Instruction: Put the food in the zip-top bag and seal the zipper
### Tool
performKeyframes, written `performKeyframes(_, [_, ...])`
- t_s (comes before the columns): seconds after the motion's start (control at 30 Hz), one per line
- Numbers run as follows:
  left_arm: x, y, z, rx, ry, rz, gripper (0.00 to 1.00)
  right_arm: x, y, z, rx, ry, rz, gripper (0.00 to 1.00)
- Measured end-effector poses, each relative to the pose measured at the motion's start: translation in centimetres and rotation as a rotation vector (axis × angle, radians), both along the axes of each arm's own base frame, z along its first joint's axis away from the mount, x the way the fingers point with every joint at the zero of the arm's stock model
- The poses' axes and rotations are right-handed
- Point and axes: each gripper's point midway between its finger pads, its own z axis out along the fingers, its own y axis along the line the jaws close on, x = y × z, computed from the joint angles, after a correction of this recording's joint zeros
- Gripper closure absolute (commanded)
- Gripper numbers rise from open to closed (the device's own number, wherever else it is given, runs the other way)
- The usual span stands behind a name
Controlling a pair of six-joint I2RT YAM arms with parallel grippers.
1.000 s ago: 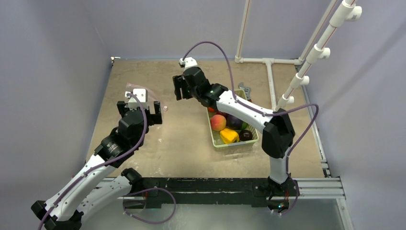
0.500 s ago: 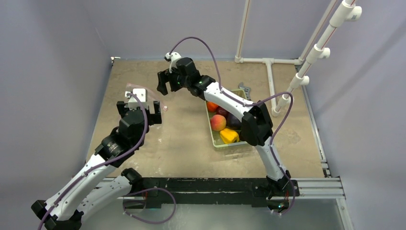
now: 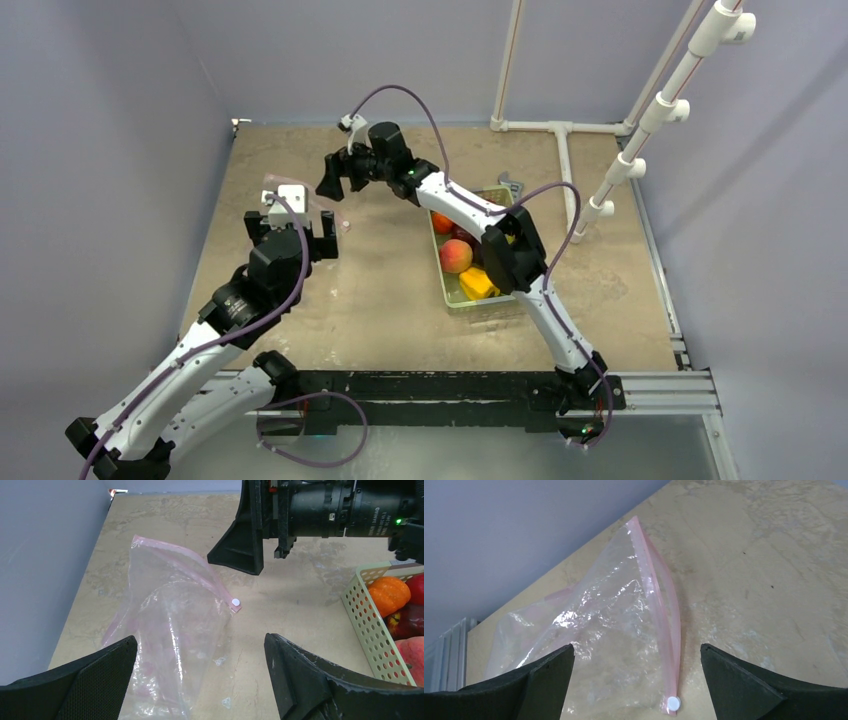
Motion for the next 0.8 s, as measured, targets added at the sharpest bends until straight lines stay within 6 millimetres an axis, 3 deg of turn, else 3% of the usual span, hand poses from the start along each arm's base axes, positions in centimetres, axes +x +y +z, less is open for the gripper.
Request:
performKeyframes(0.43, [0.0, 0.0, -0.4, 0.006, 0.008, 0.000, 0.02, -1.2, 3.3, -3.1, 0.148, 0.075, 0.180, 0.01])
performKeyframes(0.8, [0.0, 0.0, -0.4, 0.005, 0.007, 0.000, 0.02, -1.1, 4.5, -3.5, 0.254, 0.129, 0.197, 0.01])
